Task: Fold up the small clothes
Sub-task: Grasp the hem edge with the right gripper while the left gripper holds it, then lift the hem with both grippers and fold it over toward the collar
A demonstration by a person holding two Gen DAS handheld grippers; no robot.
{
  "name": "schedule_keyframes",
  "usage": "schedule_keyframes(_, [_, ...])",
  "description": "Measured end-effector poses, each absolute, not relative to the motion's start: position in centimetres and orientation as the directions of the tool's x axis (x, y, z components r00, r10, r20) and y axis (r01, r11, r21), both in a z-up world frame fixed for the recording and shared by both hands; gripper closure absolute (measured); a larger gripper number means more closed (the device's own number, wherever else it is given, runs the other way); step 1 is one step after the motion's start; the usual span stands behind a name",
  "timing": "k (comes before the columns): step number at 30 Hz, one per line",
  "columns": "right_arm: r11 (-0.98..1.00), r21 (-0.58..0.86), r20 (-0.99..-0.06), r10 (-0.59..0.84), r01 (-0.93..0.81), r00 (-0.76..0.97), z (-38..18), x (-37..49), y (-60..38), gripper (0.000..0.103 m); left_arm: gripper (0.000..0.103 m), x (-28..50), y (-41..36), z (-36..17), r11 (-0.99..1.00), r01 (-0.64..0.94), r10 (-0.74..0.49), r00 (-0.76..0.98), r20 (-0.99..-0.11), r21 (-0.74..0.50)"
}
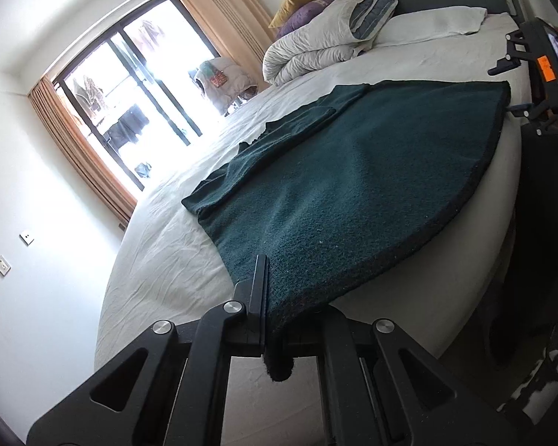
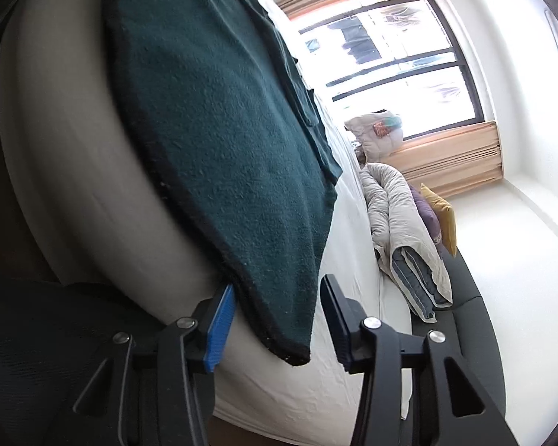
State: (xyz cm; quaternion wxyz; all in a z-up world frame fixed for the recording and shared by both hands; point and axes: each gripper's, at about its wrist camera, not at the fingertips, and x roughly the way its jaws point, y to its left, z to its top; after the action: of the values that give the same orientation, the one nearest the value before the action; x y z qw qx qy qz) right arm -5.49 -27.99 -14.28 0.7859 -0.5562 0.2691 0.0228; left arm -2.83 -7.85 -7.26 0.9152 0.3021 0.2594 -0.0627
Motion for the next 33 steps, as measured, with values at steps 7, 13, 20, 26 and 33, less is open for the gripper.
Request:
schedule_keyframes(7, [0.291,-0.893,-0.423,-0.279,-0.344,0.862,-15.6,-5.4,-28.0,0.062,0.099,-3.9,-7.3,-7.6,0.833,0.270,0.043,0.839,-0.542,0.484])
schedule_keyframes(13, [0.295,-0.885,-0.446,-0.316,-0.360,0.837,-15.8,-4.1,-29.3,0.090,0.099,-3.7,-7.2,-8.5,0.827,0.286,0.039,0.830,-0.556,0.484])
schedule_keyframes(20, [0.447,-0.806,-0.529,-0.247,-0.389,0.812,-12.3,-3.3,-29.4,0.100,0.100,-3.6,-6.9,-8.0,0.820,0.295,0.029,0.834,-0.550,0.490])
schedule_keyframes(26, [0.527,-0.758,-0.554,-0.210,-0.384,0.806,-8.7,-0.6,-30.3,0.100,0.100,-2.4,-5.9,-6.1,0.839,0.279,0.022,0.841,-0.541,0.467])
schedule_keyframes(33, [0.636,-0.681,-0.575,-0.159,-0.362,0.803,-3.6,5.8,-31.2,0.100,0.100,1.8,-3.6,-3.4,0.902,0.226,0.016,0.833,-0.553,0.368])
